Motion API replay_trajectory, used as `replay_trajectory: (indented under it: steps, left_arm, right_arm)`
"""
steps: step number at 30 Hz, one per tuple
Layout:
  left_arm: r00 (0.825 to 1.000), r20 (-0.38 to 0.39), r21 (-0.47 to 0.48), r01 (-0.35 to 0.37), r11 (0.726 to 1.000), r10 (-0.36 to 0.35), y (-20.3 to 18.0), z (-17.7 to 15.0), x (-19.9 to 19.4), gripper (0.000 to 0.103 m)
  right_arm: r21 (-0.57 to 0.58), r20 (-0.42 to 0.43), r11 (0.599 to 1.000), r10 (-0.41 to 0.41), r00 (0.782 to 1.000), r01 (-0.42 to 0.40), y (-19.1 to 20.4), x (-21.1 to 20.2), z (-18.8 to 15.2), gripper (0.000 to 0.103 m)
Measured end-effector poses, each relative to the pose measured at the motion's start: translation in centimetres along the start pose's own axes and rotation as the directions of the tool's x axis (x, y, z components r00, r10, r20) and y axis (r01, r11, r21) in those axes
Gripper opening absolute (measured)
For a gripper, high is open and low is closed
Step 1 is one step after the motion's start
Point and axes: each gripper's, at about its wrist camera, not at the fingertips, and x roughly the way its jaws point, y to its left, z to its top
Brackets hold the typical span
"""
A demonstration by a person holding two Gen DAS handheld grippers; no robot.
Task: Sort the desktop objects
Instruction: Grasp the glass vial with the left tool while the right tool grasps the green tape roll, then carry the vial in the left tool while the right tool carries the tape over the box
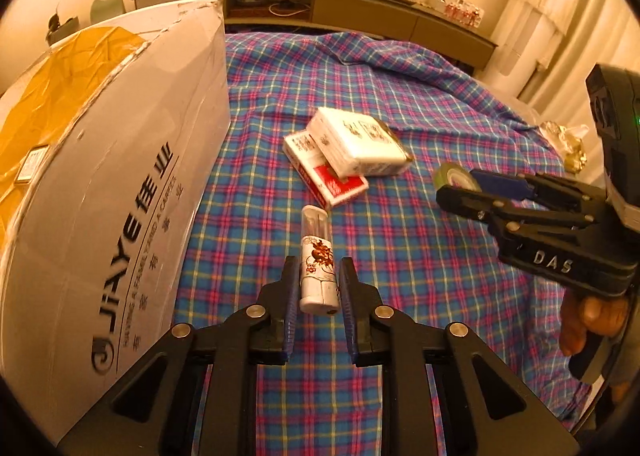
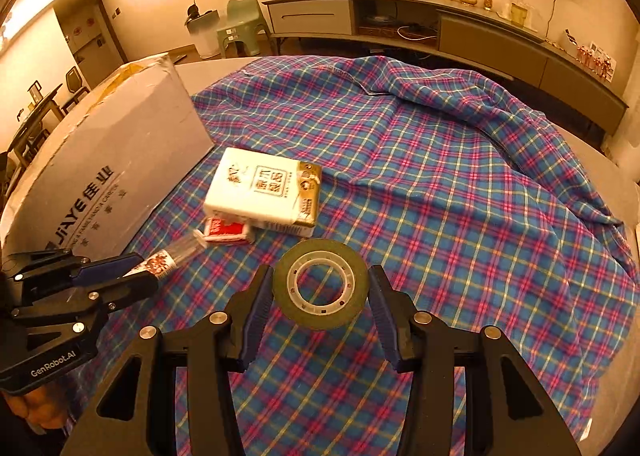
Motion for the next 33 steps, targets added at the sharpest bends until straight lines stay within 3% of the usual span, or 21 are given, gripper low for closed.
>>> replay_trajectory:
  steps: [5, 6, 8, 10, 12, 22, 33]
  left_arm:
    - [1.0, -0.029, 0.013, -0.007, 1.0, 0.007, 0.1, -1.5, 0.4, 0.022]
    - [0.999, -0.033, 0.01, -0.014, 1.0, 0.015, 0.2, -1.6, 0.8, 0.03]
    - [0.999, -0.021, 0.02, -0.025, 0.999, 0.025, 0.2, -1.2, 1.7, 0.035]
    - [0.999, -0.027, 0.041, -0.031, 0.999, 0.032, 0.0, -1.0, 2.6, 0.034]
    - [0.997, 0.002, 0.086, -0.071, 0.994, 0.072, -0.5, -1.0, 2.8, 0.02]
    - [1.0, -0.004, 0.055, -0.024, 0.998, 0.024, -0.2, -2.0, 0.8, 0.02]
    - [0.998, 0.06, 0.096, -0.019, 0.995, 0.013, -1.0, -3.9, -5.1, 0.02]
  right_arm:
    - [0.016, -0.001, 1.0, 0.023, 1.0, -0.023, 0.5, -1.1, -0.5, 0.049]
    - [0.017, -0.002, 0.999, 0.028, 1.0, -0.028, 0.7, -1.3, -0.7, 0.049]
    - [0.018, -0.006, 0.999, 0.037, 0.999, -0.037, 1.1, -1.4, -1.0, 0.049]
    - [0.015, -0.007, 0.999, 0.037, 0.999, -0.037, 1.5, -1.6, -1.2, 0.049]
    - [0.018, -0.007, 0.999, 0.04, 0.999, -0.04, 1.8, -1.8, -1.4, 0.049]
    - [0.031, 0.014, 0.998, 0.047, 0.999, -0.048, 3.0, -3.3, -2.0, 0.049]
    - [-0.007, 0.022, 1.0, 0.02, 1.0, -0.02, 6.4, -5.3, -4.5, 0.049]
